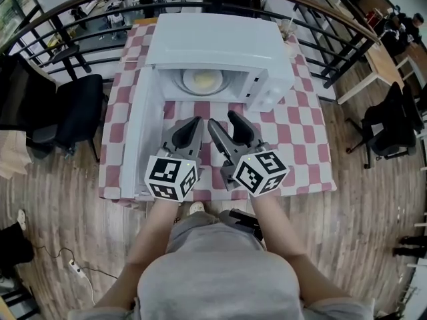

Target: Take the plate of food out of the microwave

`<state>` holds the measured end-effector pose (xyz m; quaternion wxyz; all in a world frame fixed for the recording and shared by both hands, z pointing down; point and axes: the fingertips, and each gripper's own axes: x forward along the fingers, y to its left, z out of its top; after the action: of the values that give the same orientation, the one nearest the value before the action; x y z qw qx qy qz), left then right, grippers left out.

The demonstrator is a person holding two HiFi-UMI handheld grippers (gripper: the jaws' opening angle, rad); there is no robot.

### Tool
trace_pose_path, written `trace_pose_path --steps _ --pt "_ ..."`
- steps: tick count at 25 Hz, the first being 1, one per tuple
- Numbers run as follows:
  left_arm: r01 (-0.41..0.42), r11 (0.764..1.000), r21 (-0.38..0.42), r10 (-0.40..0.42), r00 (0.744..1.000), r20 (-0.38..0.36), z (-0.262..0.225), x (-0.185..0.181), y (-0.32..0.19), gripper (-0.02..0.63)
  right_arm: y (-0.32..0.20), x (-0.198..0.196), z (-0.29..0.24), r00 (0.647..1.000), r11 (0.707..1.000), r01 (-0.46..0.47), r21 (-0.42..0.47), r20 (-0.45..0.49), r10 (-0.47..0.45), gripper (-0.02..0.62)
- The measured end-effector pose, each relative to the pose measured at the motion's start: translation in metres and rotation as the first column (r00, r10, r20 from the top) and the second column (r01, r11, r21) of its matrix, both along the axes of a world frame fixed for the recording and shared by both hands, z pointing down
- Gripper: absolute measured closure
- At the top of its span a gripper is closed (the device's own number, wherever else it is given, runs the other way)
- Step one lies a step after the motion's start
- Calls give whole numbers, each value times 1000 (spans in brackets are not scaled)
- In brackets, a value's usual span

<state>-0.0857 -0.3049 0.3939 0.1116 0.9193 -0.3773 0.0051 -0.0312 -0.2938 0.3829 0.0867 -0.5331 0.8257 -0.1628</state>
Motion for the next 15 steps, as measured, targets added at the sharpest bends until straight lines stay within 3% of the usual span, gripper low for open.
trace_pose_path --steps 1,4,8,15 --pt "-1 1000 -4 1 1000 -2 2 -1 -1 603 -1 0 2 1000 1000 -1 -12 10 1 312" --pt "-2 1000 -11 2 1000 -5 6 -1 -5 603 -7 5 9 1000 997 -17 -69 24 18 291" --pt "6 1000 -25 -6 1000 -1 10 -1 -12 603 -21 8 25 1000 991 -24 -131 17 26 295" --pt "51 997 -53 -50 999 15 19 1 -30 603 -50 16 56 992 966 -24 -256 113 55 308"
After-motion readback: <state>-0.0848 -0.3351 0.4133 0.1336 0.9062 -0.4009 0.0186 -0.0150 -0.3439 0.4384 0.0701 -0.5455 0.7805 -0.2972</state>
